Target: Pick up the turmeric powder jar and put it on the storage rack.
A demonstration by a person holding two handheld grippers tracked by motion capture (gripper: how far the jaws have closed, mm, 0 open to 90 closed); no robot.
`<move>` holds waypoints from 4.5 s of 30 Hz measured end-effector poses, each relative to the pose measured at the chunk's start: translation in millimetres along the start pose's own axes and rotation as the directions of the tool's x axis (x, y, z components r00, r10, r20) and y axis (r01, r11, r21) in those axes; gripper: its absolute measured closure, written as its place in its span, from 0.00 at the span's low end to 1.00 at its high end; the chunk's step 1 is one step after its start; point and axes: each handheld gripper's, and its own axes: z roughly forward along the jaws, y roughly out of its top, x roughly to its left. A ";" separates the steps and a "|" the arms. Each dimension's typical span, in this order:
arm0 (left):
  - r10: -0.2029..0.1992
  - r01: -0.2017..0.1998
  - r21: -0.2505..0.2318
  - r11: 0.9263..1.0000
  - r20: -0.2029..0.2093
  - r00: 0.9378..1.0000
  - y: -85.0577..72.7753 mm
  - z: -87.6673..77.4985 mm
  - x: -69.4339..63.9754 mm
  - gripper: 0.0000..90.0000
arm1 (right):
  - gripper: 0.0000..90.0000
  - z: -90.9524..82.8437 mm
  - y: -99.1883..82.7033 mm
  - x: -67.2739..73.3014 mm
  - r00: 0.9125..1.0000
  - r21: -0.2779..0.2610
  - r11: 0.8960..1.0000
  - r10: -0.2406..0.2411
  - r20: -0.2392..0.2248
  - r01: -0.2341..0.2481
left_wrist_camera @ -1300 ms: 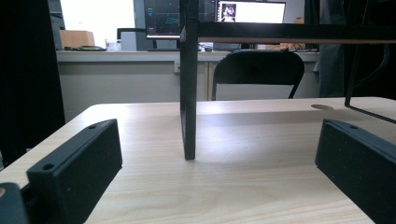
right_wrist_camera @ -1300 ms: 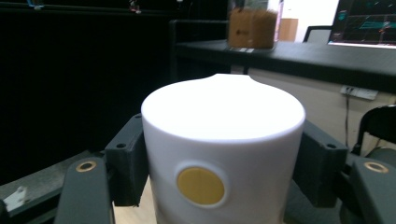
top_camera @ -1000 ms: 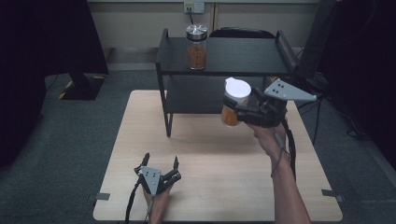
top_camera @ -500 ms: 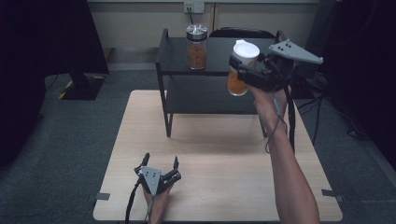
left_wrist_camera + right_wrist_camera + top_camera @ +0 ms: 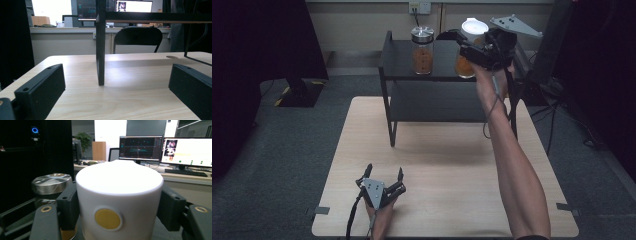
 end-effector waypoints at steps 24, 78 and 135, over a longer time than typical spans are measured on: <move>0.000 0.000 0.000 1.000 0.000 1.000 -0.1 0.0 0.0 0.00 | 0.29 23.1 -6.1 -2.9 1.000 0.007 1.000 0.007 0.013 -0.007; 0.000 0.000 -0.001 1.000 -0.008 1.000 -0.1 -0.5 -1.5 0.00 | 0.00 -126.6 -181.9 8.0 0.999 -0.107 0.993 0.047 0.020 -0.045; 0.001 -0.001 0.001 1.000 -0.002 1.000 0.3 -8.5 -3.4 0.00 | 0.00 -171.1 -363.4 22.2 0.981 -0.028 1.000 0.004 0.195 0.001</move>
